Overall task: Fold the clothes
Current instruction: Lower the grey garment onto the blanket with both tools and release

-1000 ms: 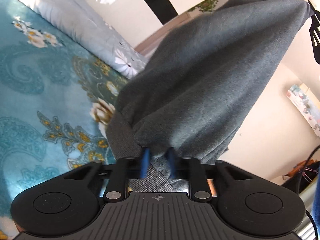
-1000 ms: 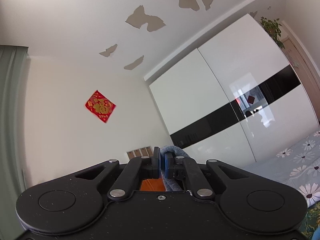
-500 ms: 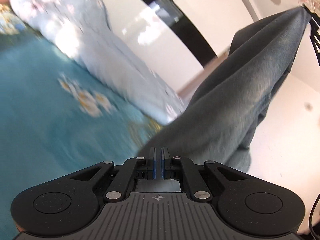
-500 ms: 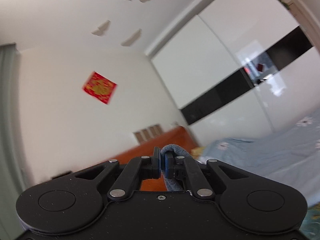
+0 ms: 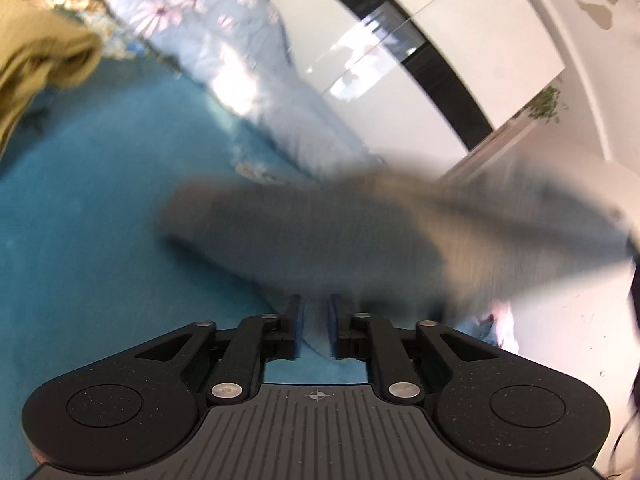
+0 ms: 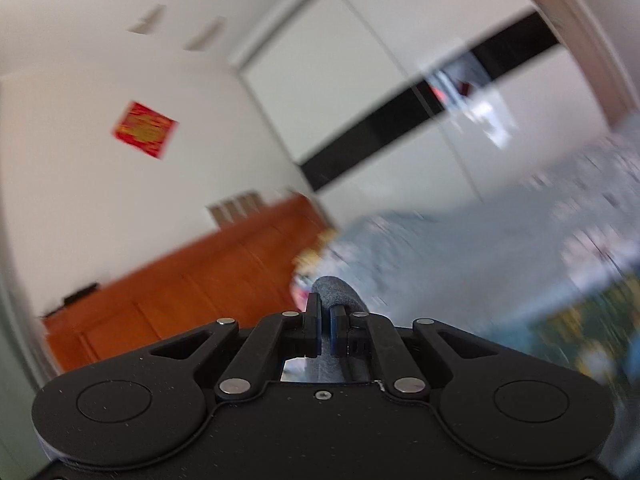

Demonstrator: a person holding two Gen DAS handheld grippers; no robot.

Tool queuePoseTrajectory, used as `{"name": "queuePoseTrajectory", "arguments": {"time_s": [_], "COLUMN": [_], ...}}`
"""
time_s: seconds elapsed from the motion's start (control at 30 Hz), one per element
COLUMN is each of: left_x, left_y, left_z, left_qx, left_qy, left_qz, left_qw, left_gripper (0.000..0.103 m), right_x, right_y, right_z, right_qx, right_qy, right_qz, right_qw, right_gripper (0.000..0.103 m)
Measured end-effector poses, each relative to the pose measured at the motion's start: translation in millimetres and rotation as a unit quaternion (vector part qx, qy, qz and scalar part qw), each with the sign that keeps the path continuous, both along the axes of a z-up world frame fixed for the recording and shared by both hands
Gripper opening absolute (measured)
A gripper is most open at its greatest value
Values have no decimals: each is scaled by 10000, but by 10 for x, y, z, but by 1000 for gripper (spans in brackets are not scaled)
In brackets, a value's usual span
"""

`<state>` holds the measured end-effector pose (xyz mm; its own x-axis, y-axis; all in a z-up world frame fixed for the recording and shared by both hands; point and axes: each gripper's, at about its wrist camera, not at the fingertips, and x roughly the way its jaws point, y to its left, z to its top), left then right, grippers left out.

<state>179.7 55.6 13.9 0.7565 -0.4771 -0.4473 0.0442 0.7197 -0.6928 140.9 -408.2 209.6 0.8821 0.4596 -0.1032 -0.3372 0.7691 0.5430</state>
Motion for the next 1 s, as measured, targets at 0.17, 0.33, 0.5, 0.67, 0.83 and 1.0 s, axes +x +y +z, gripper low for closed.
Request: {"name": "queuePoseTrajectory", "arguments": {"time_s": [0.17,0.33,0.5,0.67,0.83,1.0], "left_x": [85,259,553,974,1326,1528], "left_y": [42,-16,-157,-332,-477,-663], "left_z": [-34,28,105,101,-12,-127], "left_qx": [97,453,905,1642,1894,1984], "left_qy": [163,27,-71,-106,-37,-1], "left_qz": [-9,-6,-31,-211,-516,-533], "left_qw": [9998,9990,9959,9861,9805,9787], "left_gripper": [17,44,59,71,81,82], "right_x": [-633,-1178,-1311,-1475,-1790,-1416], "right_y": [-489,-848,-951,-958,-1090,-1051], "right_z": [-955,-1568,-2044,-2119,-1867,-1793], "right_qx": [185,568,699,604,395,-24], "right_qy": [967,1481,2189,2375,2252,2101], "right_qz": [-1187,-1924,-2079,-2006,-2381,-2168], "right_qw": [9880,9684,9508,9485,9440,9533], "right_gripper": [7,7,7,16,29,44]}}
